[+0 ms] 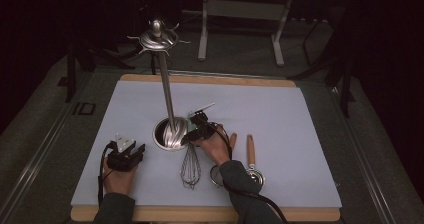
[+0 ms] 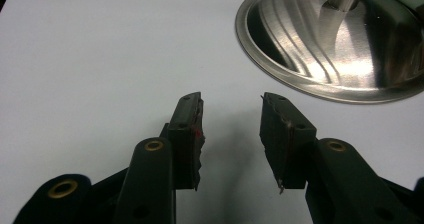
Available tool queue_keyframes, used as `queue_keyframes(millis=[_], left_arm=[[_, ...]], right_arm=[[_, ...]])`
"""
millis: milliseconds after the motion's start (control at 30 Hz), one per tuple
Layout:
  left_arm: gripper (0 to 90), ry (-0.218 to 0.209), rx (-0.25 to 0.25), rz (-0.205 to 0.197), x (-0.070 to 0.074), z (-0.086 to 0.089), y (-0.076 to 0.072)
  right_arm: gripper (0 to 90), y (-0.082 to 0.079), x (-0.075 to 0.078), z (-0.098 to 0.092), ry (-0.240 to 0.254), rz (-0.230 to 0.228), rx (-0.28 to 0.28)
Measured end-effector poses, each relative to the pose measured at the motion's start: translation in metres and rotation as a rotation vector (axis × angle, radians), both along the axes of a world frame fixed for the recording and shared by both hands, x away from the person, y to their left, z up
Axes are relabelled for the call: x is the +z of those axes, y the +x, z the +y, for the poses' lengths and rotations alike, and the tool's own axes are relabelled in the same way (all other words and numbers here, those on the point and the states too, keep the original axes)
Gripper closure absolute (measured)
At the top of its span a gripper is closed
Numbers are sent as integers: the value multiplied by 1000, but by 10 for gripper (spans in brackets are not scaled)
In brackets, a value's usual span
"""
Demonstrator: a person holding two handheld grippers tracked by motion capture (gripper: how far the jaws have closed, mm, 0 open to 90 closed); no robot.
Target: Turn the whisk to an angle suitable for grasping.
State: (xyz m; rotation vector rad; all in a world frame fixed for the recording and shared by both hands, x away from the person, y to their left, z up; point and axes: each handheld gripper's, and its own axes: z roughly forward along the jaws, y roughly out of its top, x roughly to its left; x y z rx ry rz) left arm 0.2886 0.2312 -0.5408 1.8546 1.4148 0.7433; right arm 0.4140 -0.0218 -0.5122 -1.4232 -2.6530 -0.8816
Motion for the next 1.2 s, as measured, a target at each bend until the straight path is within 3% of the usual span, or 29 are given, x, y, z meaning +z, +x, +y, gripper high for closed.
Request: queue_keyframes(millis=[167, 333, 500, 600, 800, 967, 1200], left_arm=[[612, 0, 0, 0, 0, 0, 0], [612, 2, 0, 1, 0, 0, 0], [609, 2, 0, 1, 0, 0, 0], [609, 2, -1, 0, 0, 0, 0], [609, 2, -2, 0, 0, 0, 0], [610, 2, 0, 0, 0, 0, 0], [609, 4, -1, 1, 0, 0, 0]], right_arm=[[621, 0, 4, 0, 24, 29, 29], [632, 3, 6, 4, 31, 59, 25], [656, 8, 7, 9, 37, 114, -9], [690, 8, 8, 8, 79, 123, -51], [692, 7, 10, 5, 102, 107, -87], [693, 6, 23, -3, 165, 92, -99], [693, 7, 38, -13, 195, 51, -106]])
